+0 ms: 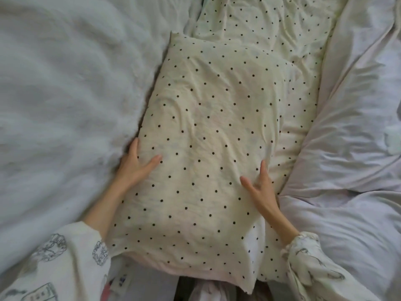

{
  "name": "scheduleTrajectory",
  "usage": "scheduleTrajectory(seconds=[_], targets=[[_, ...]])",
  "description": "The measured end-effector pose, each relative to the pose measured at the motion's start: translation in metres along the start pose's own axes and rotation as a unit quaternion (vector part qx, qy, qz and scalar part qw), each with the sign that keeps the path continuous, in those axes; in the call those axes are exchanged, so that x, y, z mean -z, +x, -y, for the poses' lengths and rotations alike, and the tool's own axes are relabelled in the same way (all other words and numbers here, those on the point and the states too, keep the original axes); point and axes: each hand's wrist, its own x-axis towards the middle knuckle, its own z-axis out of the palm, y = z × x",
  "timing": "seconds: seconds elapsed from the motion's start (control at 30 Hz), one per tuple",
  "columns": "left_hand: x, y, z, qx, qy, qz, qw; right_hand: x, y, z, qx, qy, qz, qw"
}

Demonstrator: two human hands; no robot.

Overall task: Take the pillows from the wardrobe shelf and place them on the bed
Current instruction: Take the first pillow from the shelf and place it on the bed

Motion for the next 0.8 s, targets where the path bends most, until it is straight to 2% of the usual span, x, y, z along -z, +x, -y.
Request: scheduleTrajectory(seconds=[0.1, 0.2, 0.27, 0.37, 0.43, 0.5, 0.57, 0.67, 0.8], targets=[[0.011, -0.011, -0.007, -0.073, -0.007, -0.101, 0.992, -0.005, -0.006, 0.007, 0.034, -0.009, 0.012, 0.999], [0.017, -0.019, -0.007, -0.086, 0.005, -0.162, 0.983, -0.010, -0.011, 0.008, 0.061, -0.003, 0.023, 0.998], [0.018, -0.014, -0.007, -0.048, 0.070, -0.120, 0.989, -0.012, -0.008, 0.009, 0.053, 0.002, 0.028, 0.998], [0.018, 0.000, -0.012, 0.008, 0.172, -0.038, 0.984, -0.010, 0.003, 0.011, -0.007, 0.021, 0.027, 0.999], [0.020, 0.013, -0.024, -0.022, 0.195, -0.066, 0.978, -0.006, 0.014, 0.017, -0.018, 0.007, -0.005, 1.000], [0.023, 0.031, -0.043, -0.089, 0.200, -0.108, 0.970, 0.000, 0.031, 0.031, 0.019, -0.027, -0.072, 0.997], [0.025, 0.057, -0.064, -0.160, 0.224, -0.111, 0.955, 0.007, 0.056, 0.049, 0.053, -0.051, -0.121, 0.990], [0.025, 0.102, -0.096, -0.213, 0.240, -0.089, 0.943, 0.017, 0.100, 0.078, 0.061, -0.083, -0.136, 0.985], [0.024, 0.153, -0.131, -0.208, 0.212, -0.090, 0.951, 0.023, 0.148, 0.090, 0.056, -0.113, -0.120, 0.985]])
